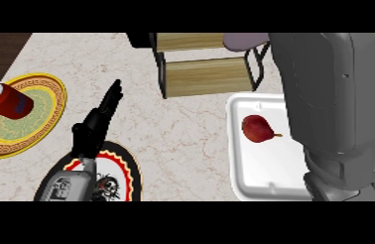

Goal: Pick the eggplant from the tray and place it in the tiered shelf

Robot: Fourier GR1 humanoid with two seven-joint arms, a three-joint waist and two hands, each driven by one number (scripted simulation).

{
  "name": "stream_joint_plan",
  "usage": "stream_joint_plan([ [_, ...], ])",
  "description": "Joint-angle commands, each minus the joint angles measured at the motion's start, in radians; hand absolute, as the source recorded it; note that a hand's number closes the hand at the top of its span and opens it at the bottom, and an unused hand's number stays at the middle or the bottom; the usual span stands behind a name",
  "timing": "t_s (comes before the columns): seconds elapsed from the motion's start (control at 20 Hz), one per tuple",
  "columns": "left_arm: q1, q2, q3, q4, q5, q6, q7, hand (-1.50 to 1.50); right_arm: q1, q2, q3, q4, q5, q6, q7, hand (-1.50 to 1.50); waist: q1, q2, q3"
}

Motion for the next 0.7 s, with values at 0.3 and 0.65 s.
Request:
stream_joint_plan([
  [0.3,0.059,0.013,0.021,-0.042,0.005,0.009,0.001,0.0,0.151,-0.065,-0.142,-0.417,-0.048,0.361,0.222,-1.5,-0.039,-0.015,0.001],
  [0.65,0.039,0.007,0.045,-0.018,0.02,0.017,0.009,0.0,0.381,-0.142,-0.221,-0.745,-0.252,0.664,0.196,-1.5,-0.074,-0.019,0.002],
])
